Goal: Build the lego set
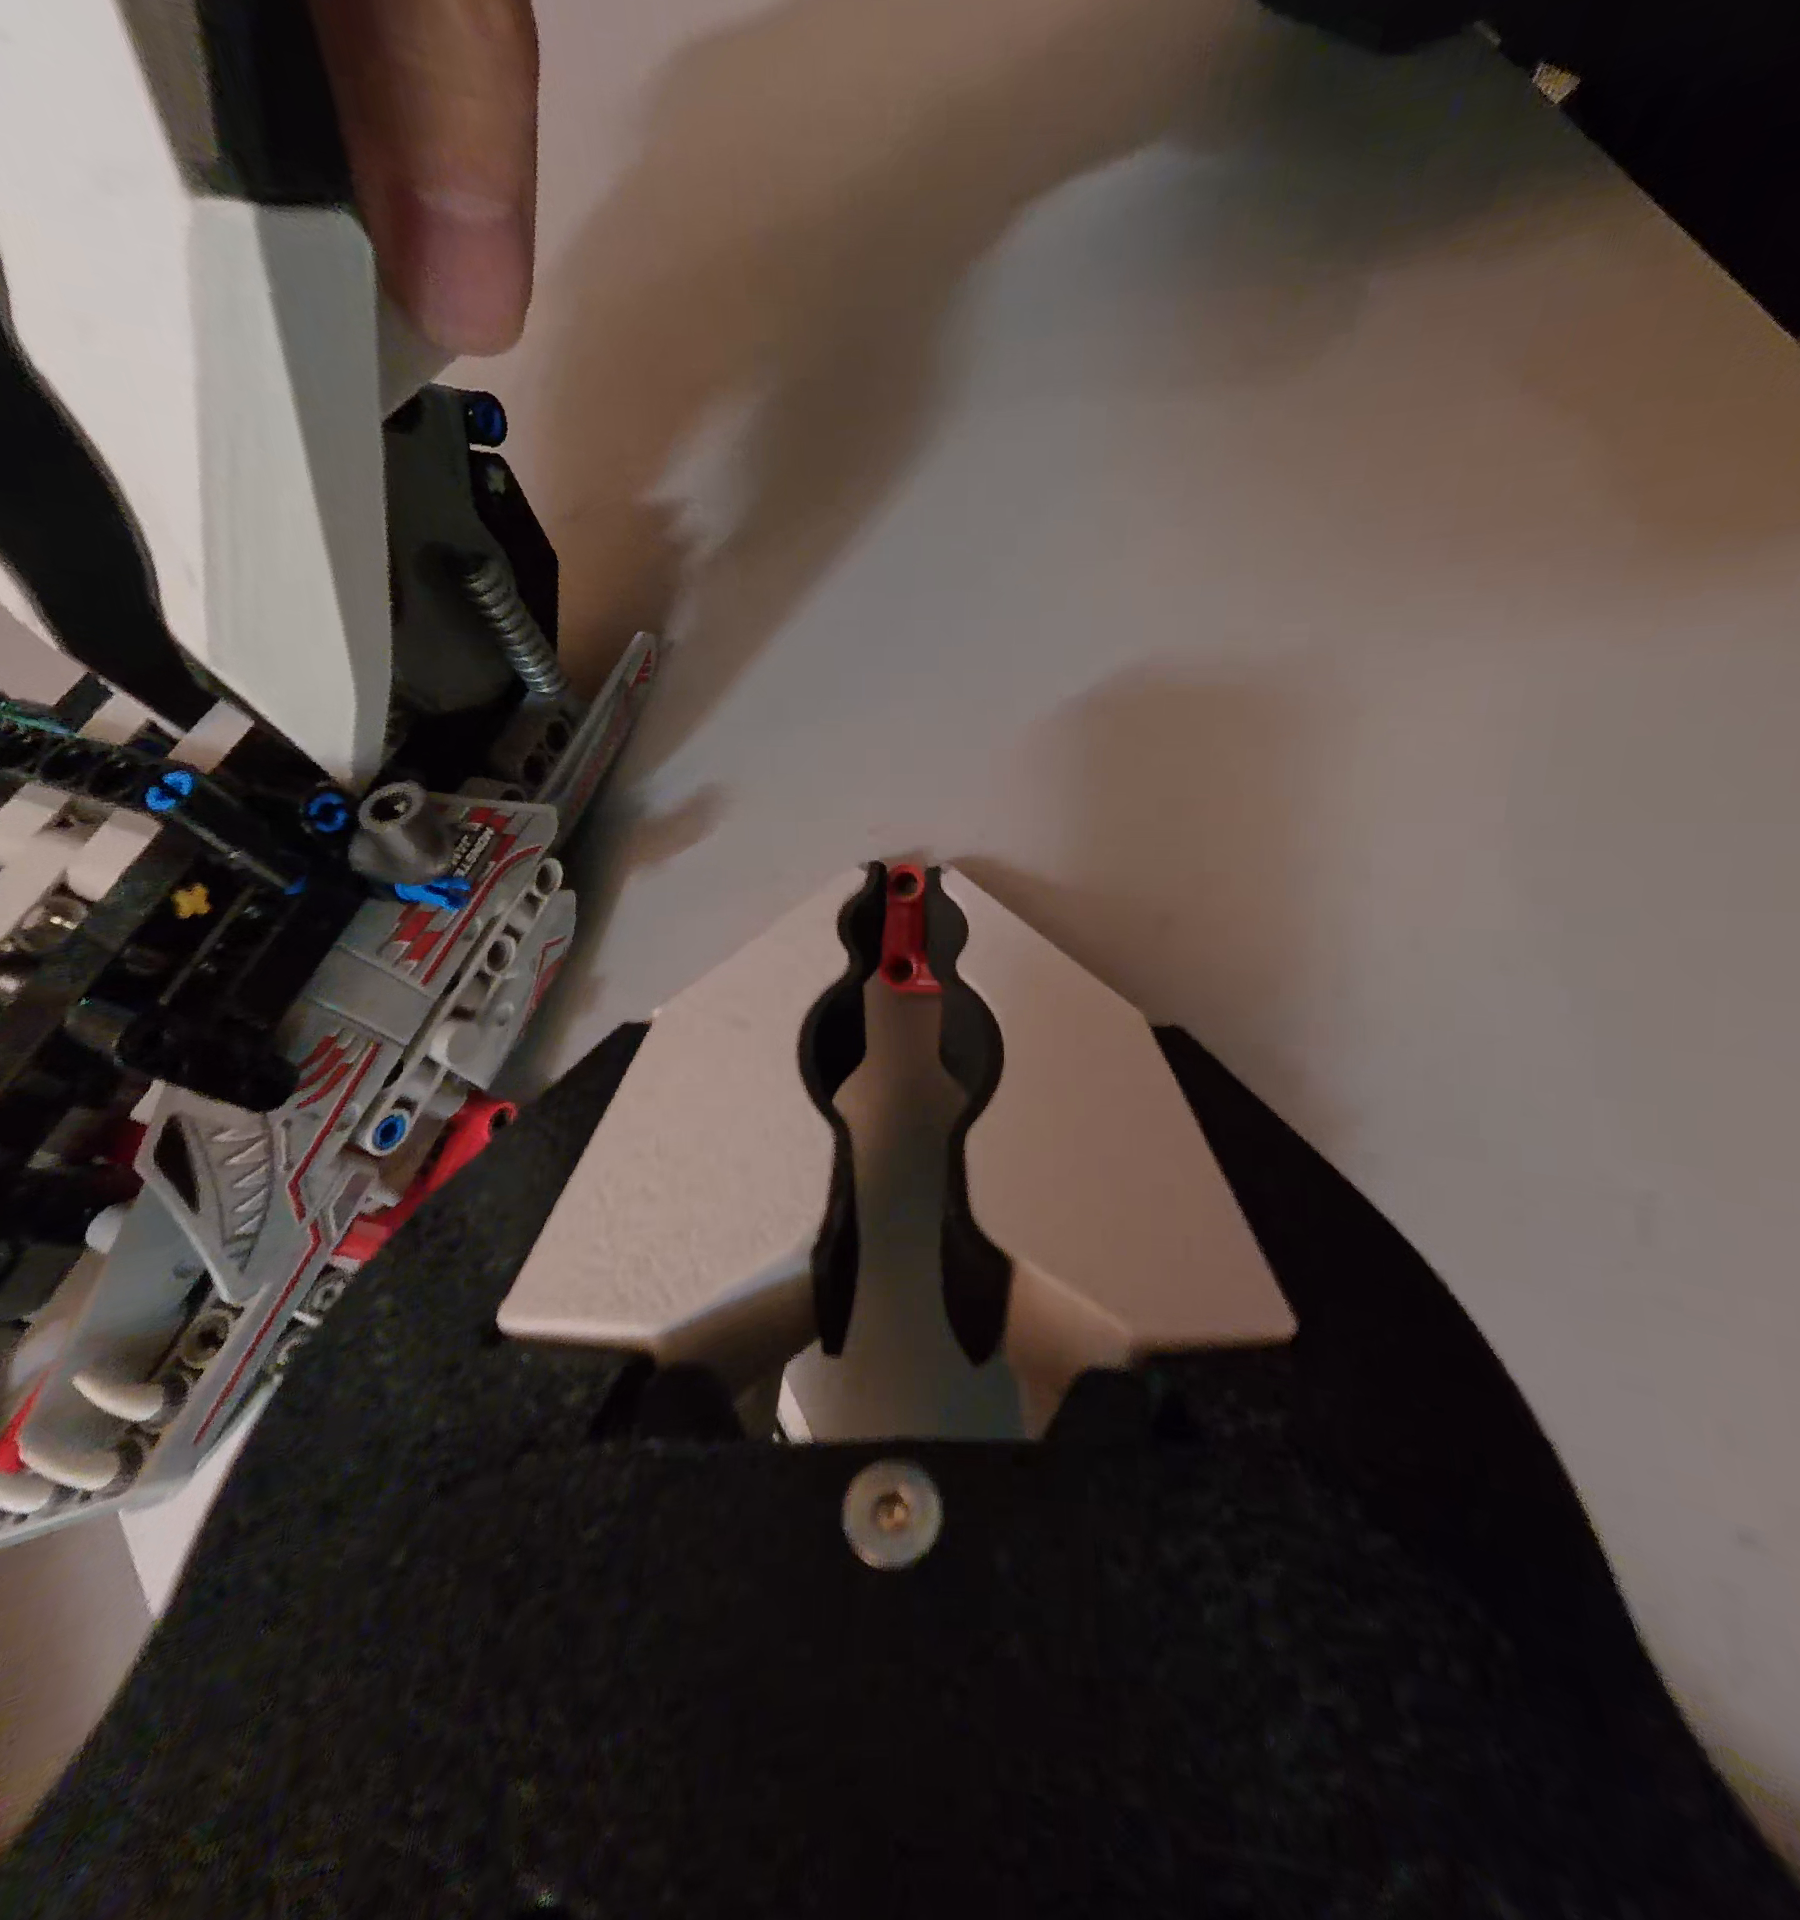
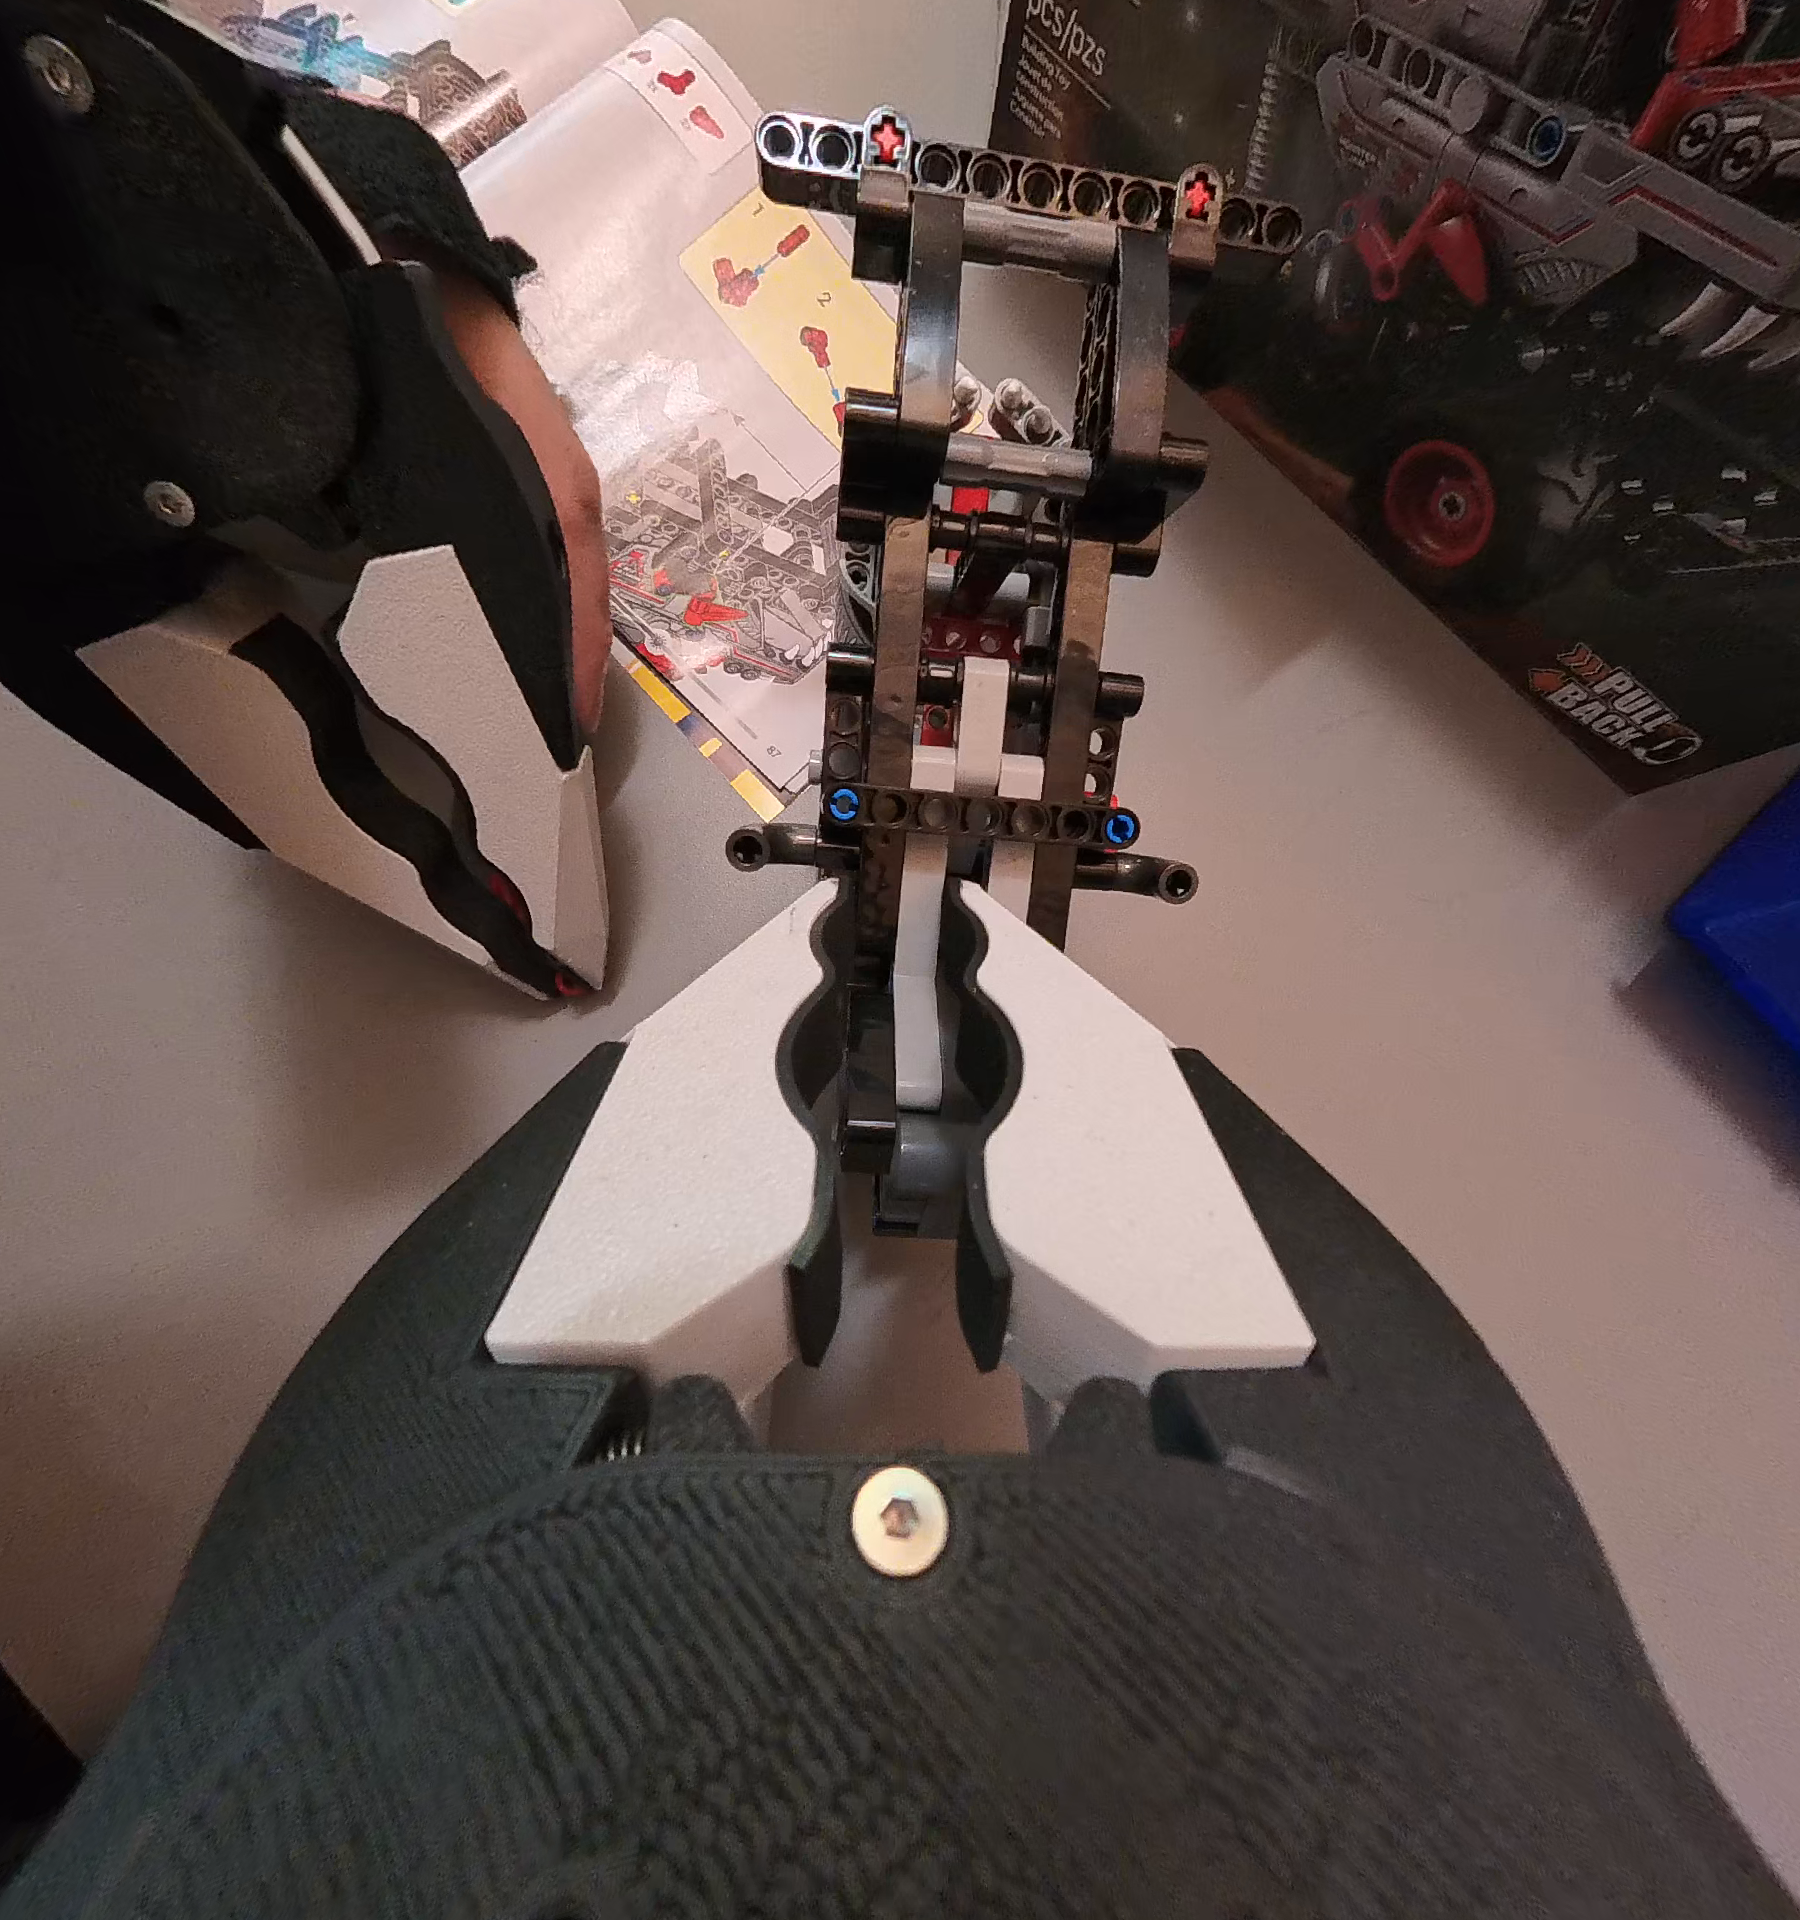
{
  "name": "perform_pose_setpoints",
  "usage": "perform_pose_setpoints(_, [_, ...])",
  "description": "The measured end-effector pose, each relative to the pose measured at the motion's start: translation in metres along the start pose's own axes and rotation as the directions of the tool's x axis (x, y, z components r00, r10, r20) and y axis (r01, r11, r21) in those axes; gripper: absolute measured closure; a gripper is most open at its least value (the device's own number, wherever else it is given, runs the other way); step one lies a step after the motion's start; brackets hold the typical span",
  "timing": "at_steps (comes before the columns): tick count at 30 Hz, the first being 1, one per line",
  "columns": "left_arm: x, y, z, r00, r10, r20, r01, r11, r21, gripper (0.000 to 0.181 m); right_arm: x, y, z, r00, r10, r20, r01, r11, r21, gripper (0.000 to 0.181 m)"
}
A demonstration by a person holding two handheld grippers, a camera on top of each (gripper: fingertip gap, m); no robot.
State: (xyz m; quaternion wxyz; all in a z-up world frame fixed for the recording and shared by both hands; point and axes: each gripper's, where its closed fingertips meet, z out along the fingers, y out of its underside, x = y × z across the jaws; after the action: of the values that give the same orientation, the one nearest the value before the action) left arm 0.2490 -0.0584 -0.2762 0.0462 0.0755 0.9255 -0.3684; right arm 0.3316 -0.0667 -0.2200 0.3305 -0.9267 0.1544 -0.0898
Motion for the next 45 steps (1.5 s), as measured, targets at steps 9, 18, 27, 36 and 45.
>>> perform_pose_setpoints(9, [0.004, 0.002, -0.001, 0.996, -0.083, -0.036, 0.084, 0.996, 0.022, 0.177, 0.000, 0.000, 0.000, 1.000, 0.001, 0.000, -0.001, 1.000, -0.001, 0.166])
perform_pose_setpoints(18, [0.007, 0.005, -0.002, 0.998, -0.055, -0.029, 0.056, 0.998, 0.010, 0.177, 0.000, 0.000, 0.000, 1.000, 0.001, 0.001, -0.001, 1.000, 0.001, 0.166])
perform_pose_setpoints(27, [-0.012, -0.011, -0.037, 0.721, 0.607, 0.334, -0.593, 0.790, -0.156, 0.177, 0.000, 0.000, -0.001, 1.000, 0.005, 0.006, -0.005, 1.000, 0.005, 0.166])
perform_pose_setpoints(36, [-0.045, -0.009, -0.038, 0.172, 0.882, 0.439, -0.742, 0.410, -0.530, 0.178, -0.001, 0.000, -0.001, 1.000, 0.004, 0.011, -0.004, 1.000, 0.005, 0.166])
perform_pose_setpoints(45, [-0.060, -0.019, -0.039, 0.129, 0.876, 0.465, -0.734, 0.400, -0.549, 0.178, -0.001, 0.000, -0.001, 1.000, 0.005, 0.016, -0.005, 1.000, 0.008, 0.166])
